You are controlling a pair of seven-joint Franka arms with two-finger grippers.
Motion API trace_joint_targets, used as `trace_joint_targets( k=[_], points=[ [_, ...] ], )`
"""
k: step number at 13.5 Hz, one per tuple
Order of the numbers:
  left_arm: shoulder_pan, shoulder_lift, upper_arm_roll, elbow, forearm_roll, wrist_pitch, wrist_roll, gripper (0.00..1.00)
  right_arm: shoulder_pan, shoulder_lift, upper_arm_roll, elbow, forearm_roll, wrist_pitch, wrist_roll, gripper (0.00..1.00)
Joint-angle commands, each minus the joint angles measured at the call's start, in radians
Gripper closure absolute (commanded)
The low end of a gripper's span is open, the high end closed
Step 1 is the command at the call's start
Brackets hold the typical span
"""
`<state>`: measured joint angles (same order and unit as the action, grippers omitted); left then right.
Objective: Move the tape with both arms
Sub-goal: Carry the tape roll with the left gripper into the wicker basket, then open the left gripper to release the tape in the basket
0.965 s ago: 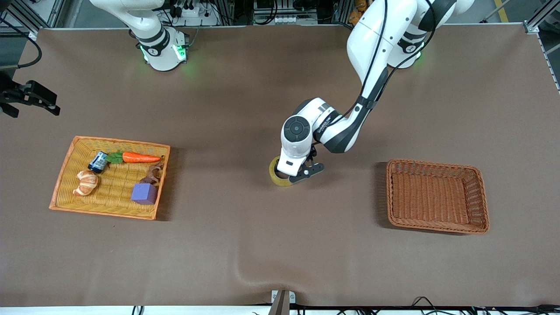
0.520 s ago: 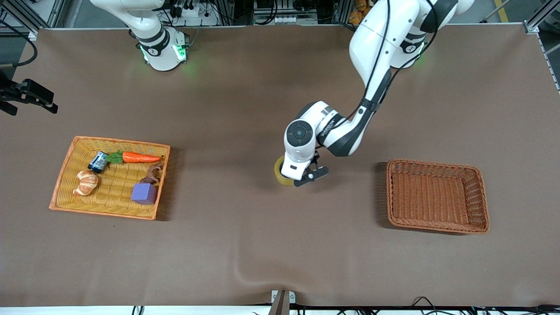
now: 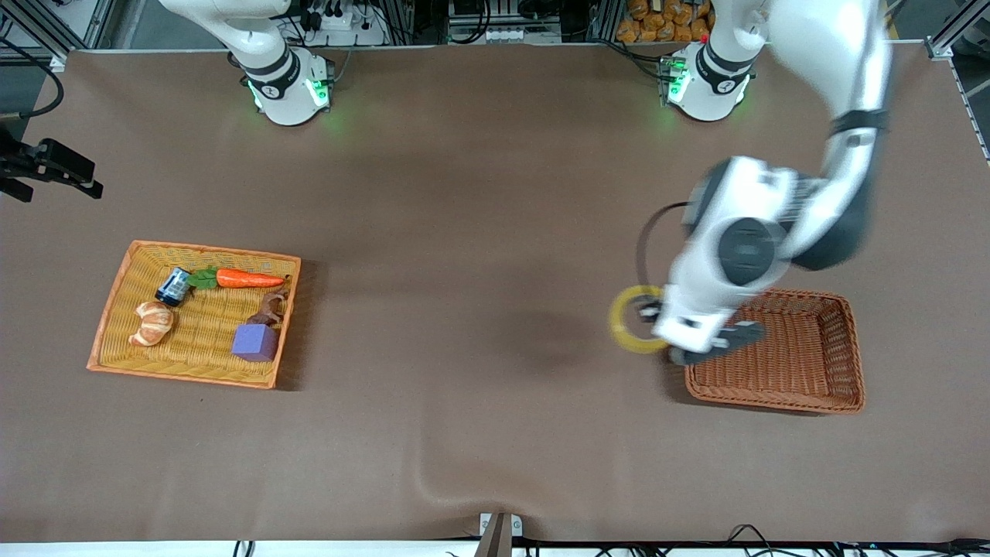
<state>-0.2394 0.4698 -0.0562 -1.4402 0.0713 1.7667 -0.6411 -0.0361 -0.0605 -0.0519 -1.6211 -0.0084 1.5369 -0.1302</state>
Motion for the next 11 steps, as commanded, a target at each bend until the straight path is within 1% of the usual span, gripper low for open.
trace_joint_targets(
  k=[1, 3, 4, 6, 8, 9, 10, 11],
  points=[
    [0.214, -0.007, -0.030, -0.057, 0.004, 0.008, 0.195, 1.00, -0.071, 0.002, 0.039, 0.014, 0.021, -0.014, -0.017, 0.00],
    [0.326, 0.027, -0.028, -0.075, -0.001, 0.054, 0.398, 1.00, -0.073, 0.002, 0.050, 0.014, 0.019, -0.014, -0.017, 0.00],
    [0.357, 0.044, -0.028, -0.092, 0.004, 0.103, 0.455, 1.00, -0.073, 0.002, 0.050, 0.014, 0.019, -0.014, -0.015, 0.00],
    [0.396, 0.081, -0.027, -0.114, 0.005, 0.189, 0.497, 1.00, -0.073, 0.002, 0.050, 0.014, 0.019, -0.014, -0.015, 0.00],
    [0.393, 0.108, -0.027, -0.115, 0.002, 0.206, 0.494, 1.00, -0.073, 0.004, 0.050, 0.012, 0.019, -0.015, -0.019, 0.00],
    [0.390, 0.108, -0.027, -0.127, -0.002, 0.206, 0.492, 0.88, -0.067, 0.008, 0.052, 0.010, 0.019, -0.015, -0.020, 0.00],
    [0.385, 0.108, -0.027, -0.131, -0.004, 0.205, 0.489, 0.65, -0.062, 0.010, 0.052, 0.010, 0.019, -0.012, -0.019, 0.00],
    [0.382, 0.105, -0.027, -0.129, -0.002, 0.205, 0.483, 0.21, -0.062, 0.010, 0.052, 0.012, 0.021, -0.008, -0.017, 0.00]
  ],
)
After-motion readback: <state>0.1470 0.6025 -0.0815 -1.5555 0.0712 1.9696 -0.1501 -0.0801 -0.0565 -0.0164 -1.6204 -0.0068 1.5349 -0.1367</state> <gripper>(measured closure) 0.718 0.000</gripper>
